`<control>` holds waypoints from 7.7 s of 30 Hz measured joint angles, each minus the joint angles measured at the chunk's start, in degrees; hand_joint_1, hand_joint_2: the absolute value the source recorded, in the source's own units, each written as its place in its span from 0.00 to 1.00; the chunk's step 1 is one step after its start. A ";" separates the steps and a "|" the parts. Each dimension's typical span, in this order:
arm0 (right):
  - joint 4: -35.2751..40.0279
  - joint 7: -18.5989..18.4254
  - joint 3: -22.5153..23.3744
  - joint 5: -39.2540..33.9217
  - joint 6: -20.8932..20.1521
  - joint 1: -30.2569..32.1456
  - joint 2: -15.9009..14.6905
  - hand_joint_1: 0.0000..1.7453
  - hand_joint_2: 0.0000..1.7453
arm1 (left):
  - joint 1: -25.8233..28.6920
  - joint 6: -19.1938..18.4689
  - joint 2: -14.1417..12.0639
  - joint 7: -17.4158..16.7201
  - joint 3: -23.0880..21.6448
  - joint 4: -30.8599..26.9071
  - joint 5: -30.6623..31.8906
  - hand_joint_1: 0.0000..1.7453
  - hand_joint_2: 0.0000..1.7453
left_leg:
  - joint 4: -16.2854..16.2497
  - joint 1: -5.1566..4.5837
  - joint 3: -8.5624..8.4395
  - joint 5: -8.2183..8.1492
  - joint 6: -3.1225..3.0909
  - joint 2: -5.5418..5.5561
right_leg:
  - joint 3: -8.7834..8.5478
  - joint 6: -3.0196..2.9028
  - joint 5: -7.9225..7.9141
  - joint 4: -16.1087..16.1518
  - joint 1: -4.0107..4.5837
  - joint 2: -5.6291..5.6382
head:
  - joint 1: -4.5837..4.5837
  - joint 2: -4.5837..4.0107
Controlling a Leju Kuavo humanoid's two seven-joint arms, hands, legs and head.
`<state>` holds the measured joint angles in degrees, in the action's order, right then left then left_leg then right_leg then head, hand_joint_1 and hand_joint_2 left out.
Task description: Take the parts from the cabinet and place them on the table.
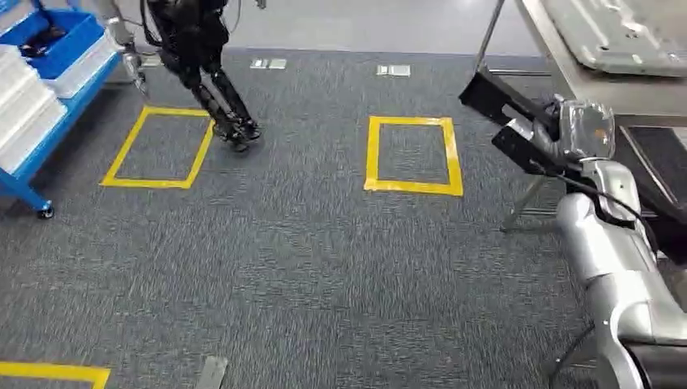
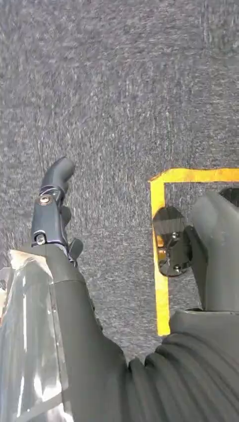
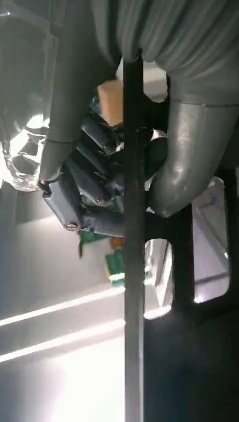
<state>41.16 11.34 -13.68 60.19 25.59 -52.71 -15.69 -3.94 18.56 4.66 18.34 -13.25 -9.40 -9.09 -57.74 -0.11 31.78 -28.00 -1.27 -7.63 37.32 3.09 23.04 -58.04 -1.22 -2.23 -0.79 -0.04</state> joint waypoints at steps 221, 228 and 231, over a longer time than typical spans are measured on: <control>-10.29 -9.49 -3.39 18.60 4.70 -6.84 1.44 0.99 1.00 | 0.56 0.13 1.51 -0.37 1.84 0.07 -1.62 0.00 1.00 | -0.40 -1.26 4.13 4.36 -2.52 5.86 | -3.18 -1.31 1.80 0.29 0.55 2.04 | 2.18 0.00; -10.32 -9.77 -3.39 18.80 4.42 -6.84 1.46 0.99 1.00 | 0.56 0.13 1.49 -0.26 1.84 0.07 -1.42 0.00 1.00 | -0.40 -1.52 4.14 4.36 -2.52 5.88 | -3.14 -1.31 1.80 0.29 0.54 2.04 | 2.16 0.00; -10.34 -9.77 -3.39 18.80 4.42 -6.84 1.46 0.99 1.00 | 0.56 0.20 1.49 -0.26 1.84 0.07 -1.36 0.00 1.00 | -0.40 -1.57 4.15 4.36 -2.53 5.89 | -3.14 -1.30 1.80 0.29 0.54 2.04 | 2.16 0.00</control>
<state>30.82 1.57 -17.07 78.99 30.01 -59.55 -14.23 -3.38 18.75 6.14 18.08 -11.41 -9.33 -10.45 -58.15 -1.68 35.93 -23.64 -3.80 -1.75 34.18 1.79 24.84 -57.75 -0.68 -0.19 1.38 -0.04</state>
